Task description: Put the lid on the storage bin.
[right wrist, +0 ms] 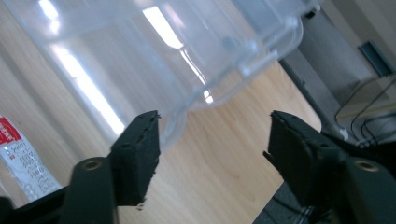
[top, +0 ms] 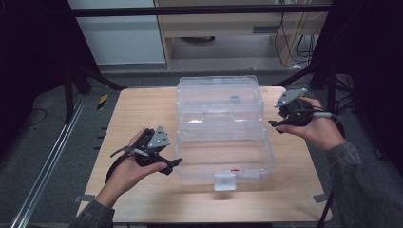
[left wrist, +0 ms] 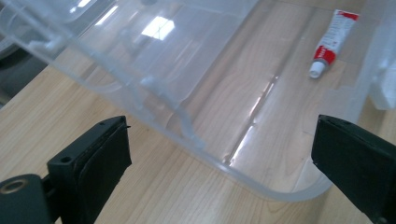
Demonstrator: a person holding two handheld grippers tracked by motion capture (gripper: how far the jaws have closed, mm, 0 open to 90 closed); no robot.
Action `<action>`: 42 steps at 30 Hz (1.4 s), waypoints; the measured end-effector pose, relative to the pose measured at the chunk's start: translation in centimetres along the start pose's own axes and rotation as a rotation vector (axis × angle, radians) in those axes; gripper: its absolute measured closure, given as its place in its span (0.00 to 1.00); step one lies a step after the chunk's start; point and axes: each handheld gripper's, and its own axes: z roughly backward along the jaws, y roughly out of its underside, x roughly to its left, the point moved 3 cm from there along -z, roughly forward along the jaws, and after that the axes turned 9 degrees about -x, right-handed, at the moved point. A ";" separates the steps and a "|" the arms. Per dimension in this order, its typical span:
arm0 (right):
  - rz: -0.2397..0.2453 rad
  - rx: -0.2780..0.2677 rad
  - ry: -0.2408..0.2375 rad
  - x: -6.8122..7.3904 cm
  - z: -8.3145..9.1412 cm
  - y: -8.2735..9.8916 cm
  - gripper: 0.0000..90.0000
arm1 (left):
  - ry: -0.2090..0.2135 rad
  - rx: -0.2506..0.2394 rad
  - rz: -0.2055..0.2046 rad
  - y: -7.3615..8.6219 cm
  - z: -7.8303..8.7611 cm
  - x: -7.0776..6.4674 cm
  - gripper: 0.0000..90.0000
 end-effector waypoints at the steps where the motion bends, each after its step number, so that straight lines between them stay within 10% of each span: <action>1: 0.000 0.000 0.000 0.0 0.0 0.0 0.41 | 0.000 0.000 0.000 0.0 0.0 0.0 0.05; 6: 0.144 0.032 -0.080 -0.4 -1.4 -3.6 0.53 | 0.083 0.034 -0.059 -1.1 -1.2 -1.2 0.05; 20: 0.301 0.104 -0.249 0.3 -5.3 -7.8 0.66 | 0.207 0.129 -0.163 -1.6 -3.7 -4.2 0.06; 42: 0.394 0.203 -0.346 0.9 -7.8 -8.2 0.84 | 0.312 0.212 -0.182 0.0 -5.7 -5.3 0.40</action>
